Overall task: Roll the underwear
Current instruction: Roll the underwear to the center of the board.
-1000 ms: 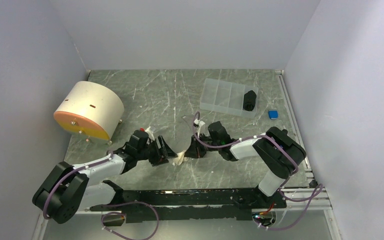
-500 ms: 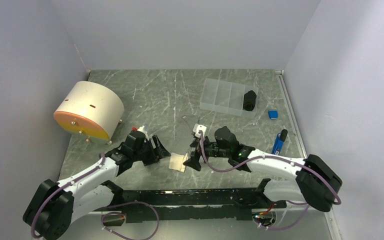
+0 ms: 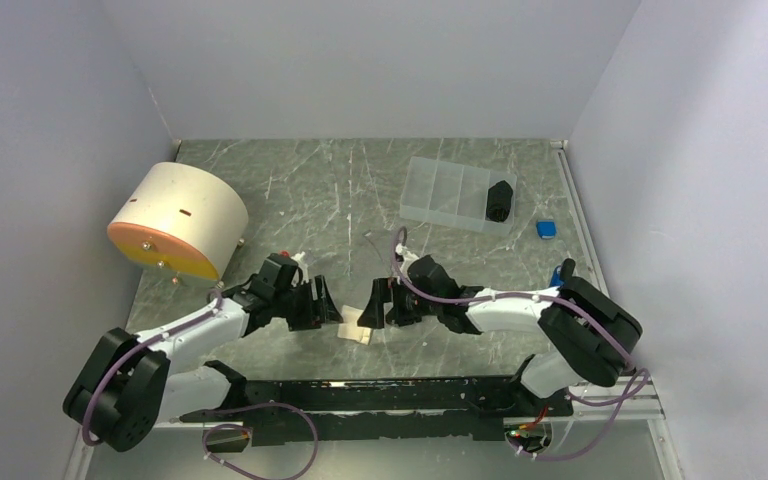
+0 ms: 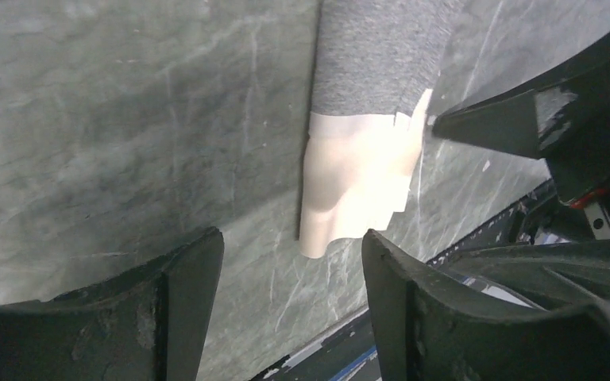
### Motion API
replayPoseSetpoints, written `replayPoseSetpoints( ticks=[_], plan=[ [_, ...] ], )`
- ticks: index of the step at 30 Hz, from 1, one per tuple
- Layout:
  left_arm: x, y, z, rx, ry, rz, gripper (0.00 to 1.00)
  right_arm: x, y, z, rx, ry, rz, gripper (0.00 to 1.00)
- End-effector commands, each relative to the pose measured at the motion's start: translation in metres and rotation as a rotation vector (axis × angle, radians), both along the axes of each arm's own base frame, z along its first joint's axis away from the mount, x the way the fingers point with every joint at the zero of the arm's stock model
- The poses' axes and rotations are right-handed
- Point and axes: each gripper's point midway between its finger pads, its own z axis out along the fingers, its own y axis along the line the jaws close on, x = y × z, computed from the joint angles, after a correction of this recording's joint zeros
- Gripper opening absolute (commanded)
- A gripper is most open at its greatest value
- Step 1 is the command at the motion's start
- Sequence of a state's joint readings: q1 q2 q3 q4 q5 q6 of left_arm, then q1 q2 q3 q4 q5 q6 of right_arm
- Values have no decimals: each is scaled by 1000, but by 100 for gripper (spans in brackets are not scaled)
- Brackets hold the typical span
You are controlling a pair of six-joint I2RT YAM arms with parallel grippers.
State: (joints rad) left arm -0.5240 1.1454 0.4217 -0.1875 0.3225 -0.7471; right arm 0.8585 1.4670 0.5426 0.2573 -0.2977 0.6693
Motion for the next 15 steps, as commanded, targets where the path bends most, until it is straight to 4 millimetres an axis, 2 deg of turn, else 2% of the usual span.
replayPoseSetpoints(
  ticks=[1, 2, 8, 12, 15],
  plan=[
    [-5, -10, 3, -40, -11, -107, 69, -15, 18, 9, 136, 260, -208, 92],
    [-5, -10, 3, -42, -11, -116, 69, -16, 18, 4, 114, 273, -241, 84],
    [-7, -2, -7, 37, 10, -156, 65, -34, 12, -24, 3, 359, -377, 62],
    [-7, 0, -7, 46, 2, -160, 62, -36, -3, -39, -40, 403, -494, 58],
    [-8, -2, -6, 32, -2, -171, 61, -36, -4, -41, -23, 419, -518, 52]
  ],
)
